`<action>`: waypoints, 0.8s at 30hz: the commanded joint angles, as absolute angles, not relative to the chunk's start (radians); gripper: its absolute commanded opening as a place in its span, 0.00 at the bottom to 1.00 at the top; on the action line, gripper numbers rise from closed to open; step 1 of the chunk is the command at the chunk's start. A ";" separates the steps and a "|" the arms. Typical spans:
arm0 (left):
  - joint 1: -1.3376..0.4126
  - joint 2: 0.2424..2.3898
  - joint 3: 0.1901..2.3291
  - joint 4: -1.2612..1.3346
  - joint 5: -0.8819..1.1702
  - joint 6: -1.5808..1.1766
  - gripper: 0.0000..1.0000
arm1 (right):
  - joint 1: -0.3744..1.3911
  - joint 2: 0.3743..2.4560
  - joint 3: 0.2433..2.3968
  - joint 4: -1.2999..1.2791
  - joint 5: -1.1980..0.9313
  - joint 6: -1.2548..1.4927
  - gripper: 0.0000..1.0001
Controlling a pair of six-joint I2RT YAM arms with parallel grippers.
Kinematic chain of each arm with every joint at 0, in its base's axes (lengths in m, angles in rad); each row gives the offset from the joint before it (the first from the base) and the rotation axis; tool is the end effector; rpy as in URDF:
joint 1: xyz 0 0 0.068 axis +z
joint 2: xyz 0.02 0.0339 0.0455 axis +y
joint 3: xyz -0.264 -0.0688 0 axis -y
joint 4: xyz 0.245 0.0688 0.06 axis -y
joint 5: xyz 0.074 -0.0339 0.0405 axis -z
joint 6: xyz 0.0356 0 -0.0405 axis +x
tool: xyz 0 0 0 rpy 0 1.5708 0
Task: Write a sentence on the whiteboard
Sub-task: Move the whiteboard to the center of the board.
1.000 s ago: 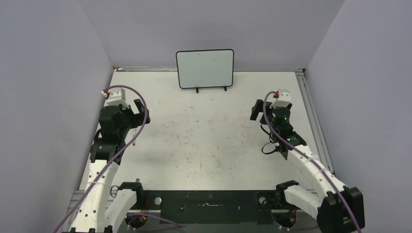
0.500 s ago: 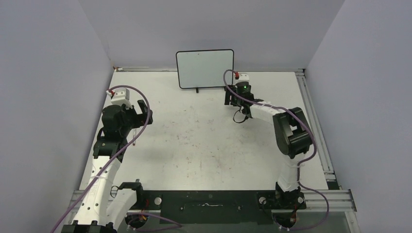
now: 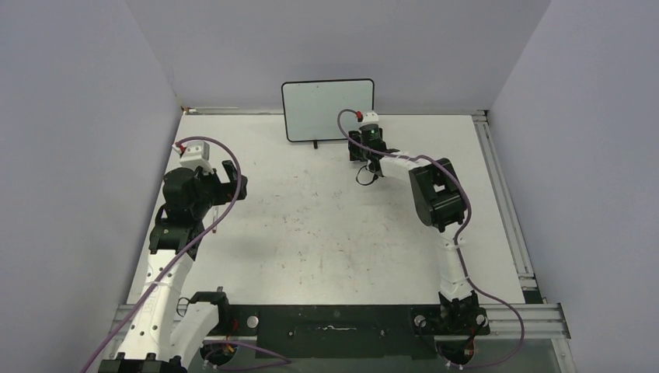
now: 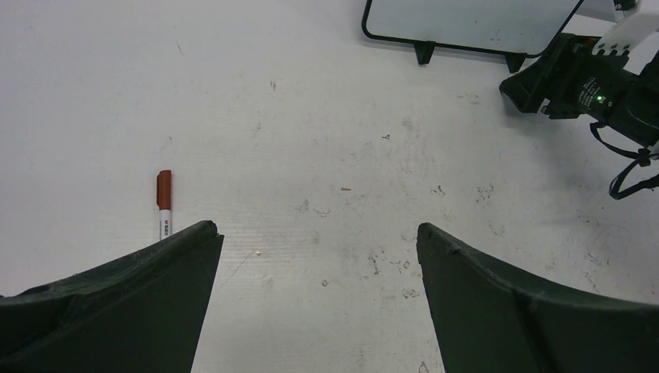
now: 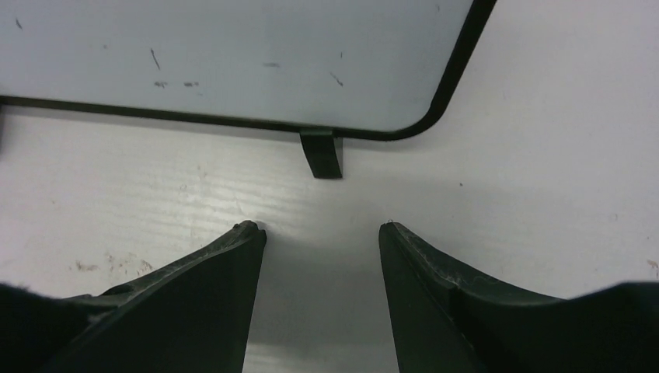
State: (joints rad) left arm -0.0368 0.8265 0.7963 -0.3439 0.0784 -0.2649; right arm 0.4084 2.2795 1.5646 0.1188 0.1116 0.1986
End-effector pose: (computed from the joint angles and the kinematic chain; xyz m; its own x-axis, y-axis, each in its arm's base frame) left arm 0.1895 -0.0098 0.3203 -0.3811 -0.2472 -0.8909 0.0101 0.9624 -0.2713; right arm 0.4666 0.1976 0.1372 -0.5663 -0.0314 -0.8236 -0.2023 0.9740 0.1020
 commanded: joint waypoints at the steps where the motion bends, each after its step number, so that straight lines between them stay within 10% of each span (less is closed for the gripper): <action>1: -0.030 0.815 0.801 -0.277 0.124 -0.252 0.96 | 0.413 2.351 1.667 0.110 0.152 0.160 0.56; 14: -0.031 0.823 0.796 -0.265 0.158 -0.256 0.96 | 0.416 2.490 1.836 0.046 0.204 0.144 0.42; 24: -0.030 0.831 0.795 -0.259 0.170 -0.261 0.96 | 0.418 2.462 1.790 0.073 0.213 0.104 0.05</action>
State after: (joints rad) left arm -0.0360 0.8299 0.7914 -0.3275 0.1459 -0.2653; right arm 0.4194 2.4641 1.8408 0.0925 0.1875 0.1226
